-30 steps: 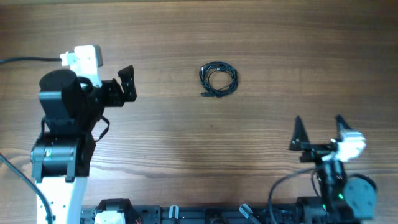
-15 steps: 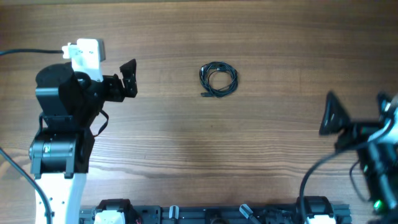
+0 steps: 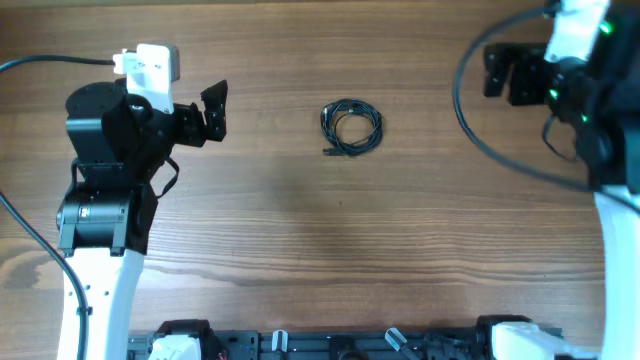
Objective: Untangle cables
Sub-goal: 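Raise both arms and move the left gripper toward the black cable coil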
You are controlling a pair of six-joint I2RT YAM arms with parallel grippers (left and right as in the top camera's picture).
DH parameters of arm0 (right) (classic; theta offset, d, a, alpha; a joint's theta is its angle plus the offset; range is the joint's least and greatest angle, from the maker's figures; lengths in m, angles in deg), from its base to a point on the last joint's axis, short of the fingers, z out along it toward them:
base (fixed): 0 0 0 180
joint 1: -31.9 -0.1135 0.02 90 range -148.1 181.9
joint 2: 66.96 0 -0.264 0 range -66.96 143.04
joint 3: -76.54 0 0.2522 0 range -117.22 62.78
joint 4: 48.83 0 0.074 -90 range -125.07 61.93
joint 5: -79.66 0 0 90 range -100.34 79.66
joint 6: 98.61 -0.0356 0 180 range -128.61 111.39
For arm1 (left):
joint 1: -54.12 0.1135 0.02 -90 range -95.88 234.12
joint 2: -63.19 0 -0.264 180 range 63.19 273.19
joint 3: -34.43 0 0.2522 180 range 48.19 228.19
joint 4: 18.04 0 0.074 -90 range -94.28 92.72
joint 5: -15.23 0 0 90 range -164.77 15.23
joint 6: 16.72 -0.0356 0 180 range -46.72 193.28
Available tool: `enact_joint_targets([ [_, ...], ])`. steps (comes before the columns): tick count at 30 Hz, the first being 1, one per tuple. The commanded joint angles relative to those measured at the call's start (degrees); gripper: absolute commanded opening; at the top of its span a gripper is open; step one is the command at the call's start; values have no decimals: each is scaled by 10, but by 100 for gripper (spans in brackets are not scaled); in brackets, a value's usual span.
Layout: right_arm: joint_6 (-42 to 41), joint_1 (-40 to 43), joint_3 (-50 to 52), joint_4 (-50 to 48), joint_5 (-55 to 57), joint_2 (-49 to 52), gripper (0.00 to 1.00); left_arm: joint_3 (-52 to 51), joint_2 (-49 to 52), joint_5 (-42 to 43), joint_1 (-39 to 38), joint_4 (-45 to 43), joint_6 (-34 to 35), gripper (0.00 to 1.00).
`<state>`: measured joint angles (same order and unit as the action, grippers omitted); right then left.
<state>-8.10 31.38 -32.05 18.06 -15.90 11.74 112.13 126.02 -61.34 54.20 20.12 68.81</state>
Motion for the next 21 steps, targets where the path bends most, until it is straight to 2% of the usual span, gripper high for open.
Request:
enact_joint_targets([
  [1, 10, 2, -10, -14, -71, 38, 100, 10, 20, 7, 3, -5, -11, 100],
  [9, 39, 2, -10, -23, -89, 51, 100, 72, 105, 39, 3, -4, -4, 100],
  [16, 19, 2, -9, 1, -16, 54, 99, 80, 120, 39, 3, -5, -5, 100],
  [17, 19, 2, -9, 3, -7, 55, 93, 80, 120, 39, 3, -4, -5, 99],
  [19, 19, 2, -8, 5, -4, 56, 55, 80, 120, 39, 3, -1, -5, 84],
  [21, 19, 2, -7, 8, -4, 57, 33, 80, 120, 39, 3, 0, -5, 40],
])
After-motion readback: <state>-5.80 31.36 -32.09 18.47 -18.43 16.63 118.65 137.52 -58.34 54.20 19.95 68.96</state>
